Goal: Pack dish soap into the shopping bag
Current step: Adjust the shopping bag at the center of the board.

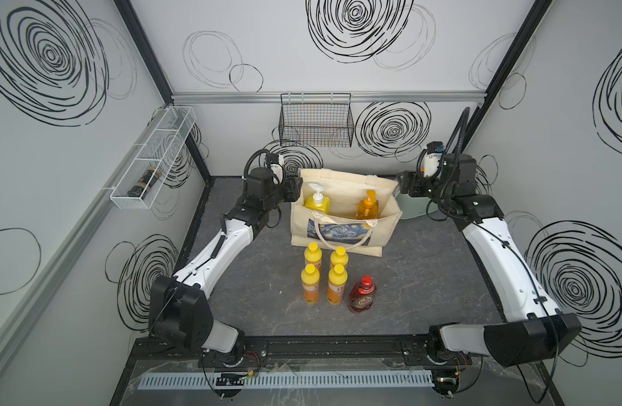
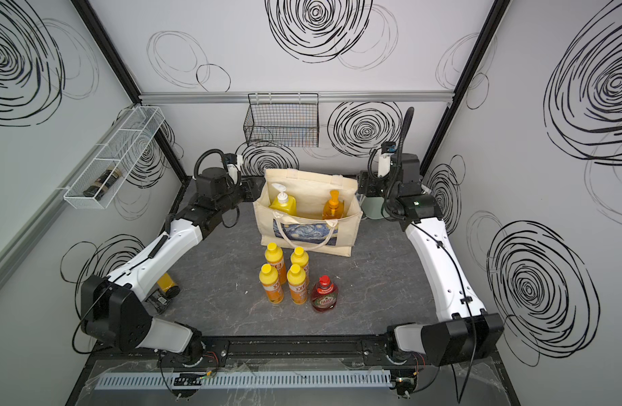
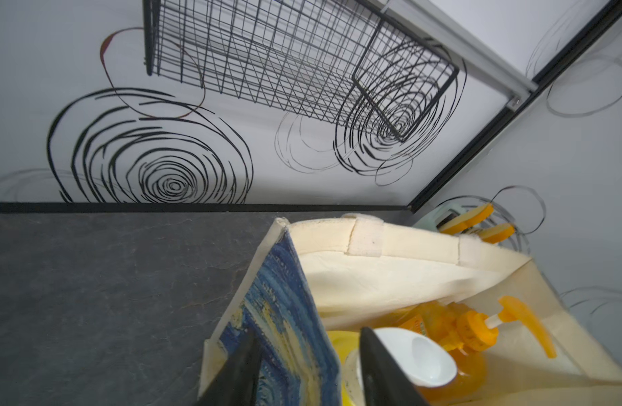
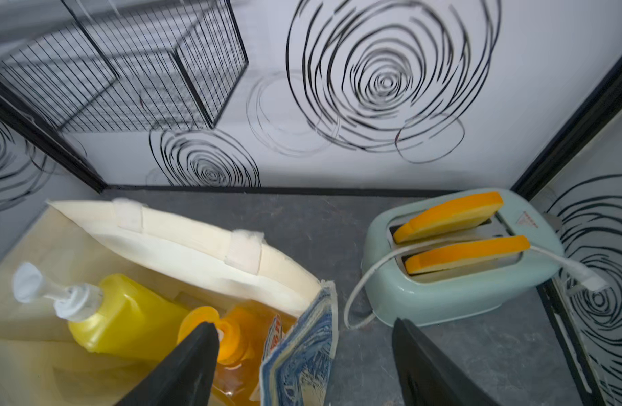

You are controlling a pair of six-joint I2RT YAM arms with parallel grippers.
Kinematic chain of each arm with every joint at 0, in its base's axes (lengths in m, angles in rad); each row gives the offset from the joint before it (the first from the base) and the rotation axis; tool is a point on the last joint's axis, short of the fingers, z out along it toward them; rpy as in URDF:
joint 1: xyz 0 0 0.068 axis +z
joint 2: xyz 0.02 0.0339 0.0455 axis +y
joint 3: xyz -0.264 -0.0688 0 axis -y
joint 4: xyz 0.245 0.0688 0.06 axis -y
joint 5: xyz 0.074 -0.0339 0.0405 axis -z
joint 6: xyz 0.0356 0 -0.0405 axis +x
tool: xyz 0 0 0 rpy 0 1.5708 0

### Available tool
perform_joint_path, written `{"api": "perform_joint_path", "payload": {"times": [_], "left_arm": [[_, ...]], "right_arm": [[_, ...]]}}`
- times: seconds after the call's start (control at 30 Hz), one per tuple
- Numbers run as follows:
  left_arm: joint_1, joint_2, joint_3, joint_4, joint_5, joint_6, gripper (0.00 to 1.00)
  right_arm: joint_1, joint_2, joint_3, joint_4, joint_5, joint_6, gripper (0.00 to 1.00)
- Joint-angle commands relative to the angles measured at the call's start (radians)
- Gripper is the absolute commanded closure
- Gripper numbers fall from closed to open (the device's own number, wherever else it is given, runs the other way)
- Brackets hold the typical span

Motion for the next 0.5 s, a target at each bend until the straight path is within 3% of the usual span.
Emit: {"api": "perform_joint_path", "payload": {"times": [0.0,0.17,0.23,0.37,0.47], "left_arm": [[-0.003,0.016,0.002,0.029,-0.009,0.004,0.71],[-0.003,0.003,-0.009,0.024,-0.037,0.008,0.91],[-0.003,-0.008,-0.019,0.025,-0.058,0.007,0.99],[0.004,-0.040,-0.048,0.031,-0.091,-0.001,1.00],[0.012,-0.072,-0.071,0.035,-0.109,-0.007,1.00]], "right_arm": [[0.004,0.047,-0.012,-0.047,-0.075,-0.002,0.29],[0.005,0.107,0.029,-0.046,-0.100,-0.011,0.46],[0.007,0.134,0.058,-0.053,-0.111,-0.018,0.59],[0.007,0.189,0.113,-0.060,-0.113,-0.029,0.84],[0.008,0.212,0.147,-0.035,-0.142,-0.042,0.94]]}}
